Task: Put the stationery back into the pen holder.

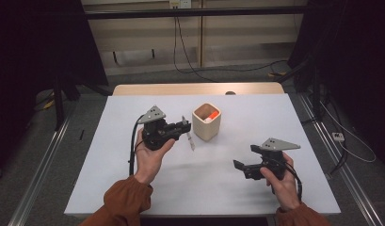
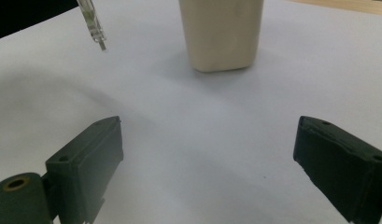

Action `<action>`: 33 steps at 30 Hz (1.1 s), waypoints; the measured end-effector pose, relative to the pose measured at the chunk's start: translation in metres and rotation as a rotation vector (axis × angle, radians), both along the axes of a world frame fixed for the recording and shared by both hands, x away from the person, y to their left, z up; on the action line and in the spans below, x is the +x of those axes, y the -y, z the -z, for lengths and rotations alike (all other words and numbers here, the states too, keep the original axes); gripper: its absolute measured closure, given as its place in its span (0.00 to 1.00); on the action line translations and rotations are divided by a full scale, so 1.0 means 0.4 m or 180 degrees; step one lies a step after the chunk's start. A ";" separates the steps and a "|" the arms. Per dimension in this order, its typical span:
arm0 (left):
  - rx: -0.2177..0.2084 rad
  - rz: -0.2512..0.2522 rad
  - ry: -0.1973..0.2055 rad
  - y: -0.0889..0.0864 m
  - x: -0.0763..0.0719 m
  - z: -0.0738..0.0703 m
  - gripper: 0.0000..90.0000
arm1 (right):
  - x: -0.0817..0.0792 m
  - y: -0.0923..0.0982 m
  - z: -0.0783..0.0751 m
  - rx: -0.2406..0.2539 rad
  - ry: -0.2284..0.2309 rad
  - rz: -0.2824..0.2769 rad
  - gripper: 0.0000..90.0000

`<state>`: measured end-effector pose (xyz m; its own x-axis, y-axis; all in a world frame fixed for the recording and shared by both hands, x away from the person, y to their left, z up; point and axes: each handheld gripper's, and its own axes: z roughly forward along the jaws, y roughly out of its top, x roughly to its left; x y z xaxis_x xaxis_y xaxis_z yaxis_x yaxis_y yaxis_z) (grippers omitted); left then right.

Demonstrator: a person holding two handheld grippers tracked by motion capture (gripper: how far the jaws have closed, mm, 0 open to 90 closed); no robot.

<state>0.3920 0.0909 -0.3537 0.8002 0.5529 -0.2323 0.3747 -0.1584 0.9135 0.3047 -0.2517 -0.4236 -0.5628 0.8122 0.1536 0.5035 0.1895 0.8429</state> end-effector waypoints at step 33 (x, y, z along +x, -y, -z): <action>-0.0167 -0.0138 0.0309 0.055 0.106 -0.081 0.89 | -0.058 0.074 0.041 -0.0073 0.0052 0.0415 0.09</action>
